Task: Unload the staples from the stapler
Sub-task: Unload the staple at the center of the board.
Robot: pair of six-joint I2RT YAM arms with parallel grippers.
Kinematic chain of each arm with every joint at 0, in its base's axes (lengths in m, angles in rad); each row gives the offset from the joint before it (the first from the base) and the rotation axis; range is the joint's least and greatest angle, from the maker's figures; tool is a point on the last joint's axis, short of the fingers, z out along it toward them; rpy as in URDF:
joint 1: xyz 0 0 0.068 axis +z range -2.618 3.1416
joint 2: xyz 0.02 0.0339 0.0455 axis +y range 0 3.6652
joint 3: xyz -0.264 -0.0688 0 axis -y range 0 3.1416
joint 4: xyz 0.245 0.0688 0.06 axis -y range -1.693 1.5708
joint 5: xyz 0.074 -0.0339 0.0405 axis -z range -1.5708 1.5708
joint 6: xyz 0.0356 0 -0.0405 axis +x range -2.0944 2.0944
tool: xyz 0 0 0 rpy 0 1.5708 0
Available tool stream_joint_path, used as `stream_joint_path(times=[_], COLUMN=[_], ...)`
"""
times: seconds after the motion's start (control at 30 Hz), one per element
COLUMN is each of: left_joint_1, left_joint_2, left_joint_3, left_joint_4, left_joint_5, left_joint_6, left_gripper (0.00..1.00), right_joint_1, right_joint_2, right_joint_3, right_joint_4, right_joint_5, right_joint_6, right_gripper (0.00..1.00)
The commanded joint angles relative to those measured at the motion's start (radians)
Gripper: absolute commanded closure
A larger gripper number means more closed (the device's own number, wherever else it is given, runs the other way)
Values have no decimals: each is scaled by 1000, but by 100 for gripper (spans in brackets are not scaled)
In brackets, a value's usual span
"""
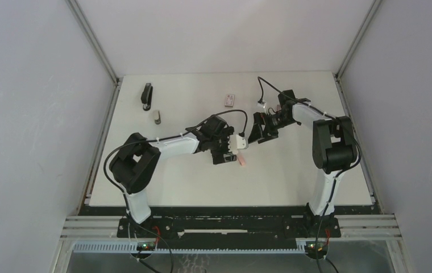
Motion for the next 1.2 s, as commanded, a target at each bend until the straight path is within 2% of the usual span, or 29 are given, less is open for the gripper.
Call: stream_joint_path(times=[0.0, 0.17, 0.67, 1.03, 1.17], left_joint_1=[-3, -7, -26, -32, -33], left_joint_2=[25, 42, 41, 49, 44], left_joint_3=[56, 74, 77, 85, 83], left_joint_4=[16, -9, -6, -15, -11], left_joint_5=[-66, -72, -59, -68, -65], left_joint_6=[26, 30, 35, 38, 29], left_gripper=[9, 27, 34, 63, 67], right_joint_1=[-14, -27, -48, -50, -48], right_joint_2=[-61, -64, -71, -56, -43], right_joint_3=[12, 12, 17, 21, 22], right_joint_4=[-7, -10, -23, -38, -42], right_joint_5=[-53, -68, -82, -97, -115], right_joint_6=[9, 7, 4, 0, 1], right_gripper=[5, 6, 7, 7, 7])
